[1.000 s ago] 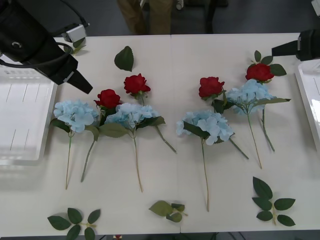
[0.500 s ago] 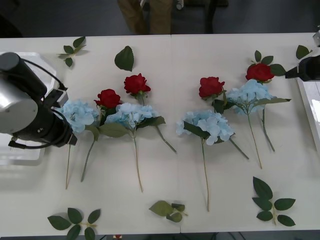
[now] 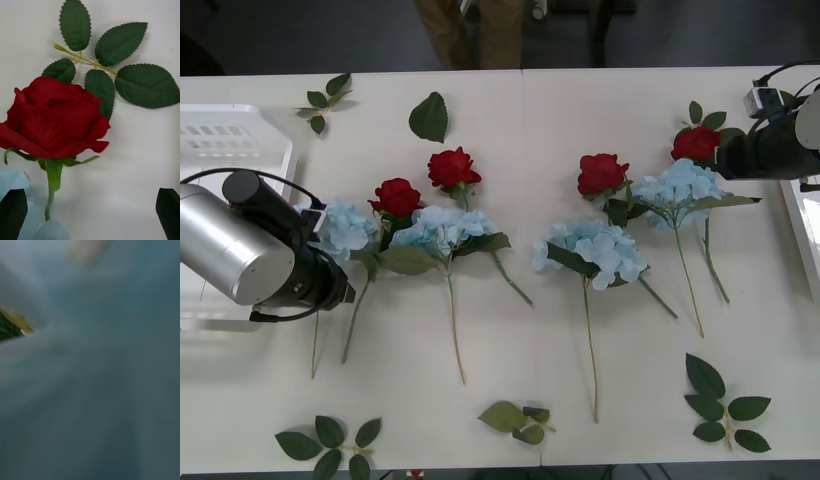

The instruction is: Place the red flowers into the right box and the blue flowers into the left box. If a person shows an open palm, hand one flower to the person first, then continue sorting.

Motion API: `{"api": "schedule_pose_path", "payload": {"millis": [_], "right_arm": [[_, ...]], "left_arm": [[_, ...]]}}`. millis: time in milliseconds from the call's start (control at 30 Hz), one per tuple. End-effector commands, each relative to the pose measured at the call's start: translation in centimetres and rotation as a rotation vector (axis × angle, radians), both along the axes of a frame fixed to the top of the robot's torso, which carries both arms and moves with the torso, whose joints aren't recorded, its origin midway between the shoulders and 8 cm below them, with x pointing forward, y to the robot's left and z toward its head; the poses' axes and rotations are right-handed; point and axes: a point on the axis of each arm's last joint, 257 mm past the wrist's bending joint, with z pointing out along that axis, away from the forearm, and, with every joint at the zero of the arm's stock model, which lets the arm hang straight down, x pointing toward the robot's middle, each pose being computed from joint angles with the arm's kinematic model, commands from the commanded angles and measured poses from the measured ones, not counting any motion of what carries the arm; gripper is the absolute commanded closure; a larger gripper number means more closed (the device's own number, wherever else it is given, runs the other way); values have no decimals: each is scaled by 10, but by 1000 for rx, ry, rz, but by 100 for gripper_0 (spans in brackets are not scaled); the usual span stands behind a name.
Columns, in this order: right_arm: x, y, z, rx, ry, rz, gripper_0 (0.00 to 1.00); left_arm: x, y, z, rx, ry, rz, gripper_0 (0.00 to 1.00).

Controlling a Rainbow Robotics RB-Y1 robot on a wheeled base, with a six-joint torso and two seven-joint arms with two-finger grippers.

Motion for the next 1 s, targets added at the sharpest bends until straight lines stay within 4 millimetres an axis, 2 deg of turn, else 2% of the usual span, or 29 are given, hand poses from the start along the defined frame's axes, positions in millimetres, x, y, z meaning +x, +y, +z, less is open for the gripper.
{"api": "schedule_pose_path", "payload": {"millis": [33,133,267,367,400,433,467,500,633,700,733,767,800,833,900,967,1000], "right_arm": [[16,38,-9,2,-45,23,1],[19,42,-20,4,-59,6,6],[17,37,-25,-11,-57,7,14],[13,38,-34,-14,-42,11,31],[11,40,-39,-10,-36,11,48],[10,43,-42,-2,-36,11,70],[9,44,-45,-1,-36,10,82],[10,44,-45,4,-40,7,100],[12,40,-35,27,-50,-6,100],[13,40,-26,47,-48,-13,100],[13,39,-18,58,-45,-16,100],[13,38,-10,67,-40,-20,100],[12,37,-7,70,-37,-21,100],[12,38,2,81,-34,-22,100],[12,35,19,92,-36,-24,100],[11,33,47,108,-35,-19,100],[10,30,68,113,-36,-17,100]], "left_arm": [[8,3,-19,-1,-23,19,0],[13,9,-20,23,-34,19,0],[16,12,-20,44,-43,15,0],[15,15,-22,46,-37,18,0],[15,15,-22,48,-36,16,0],[14,15,-24,49,-32,15,0],[14,16,-24,51,-32,16,0],[14,17,-24,53,-30,15,0],[14,19,-30,58,-22,8,0],[15,19,-31,56,-25,4,20],[16,19,-33,56,-28,-2,39],[17,19,-33,57,-31,-5,62],[17,19,-33,58,-30,-6,76],[16,19,-34,58,-29,-10,100],[16,19,-34,60,-28,-14,100],[16,19,-34,60,-28,-15,100],[17,18,-33,60,-31,-18,100]]}}
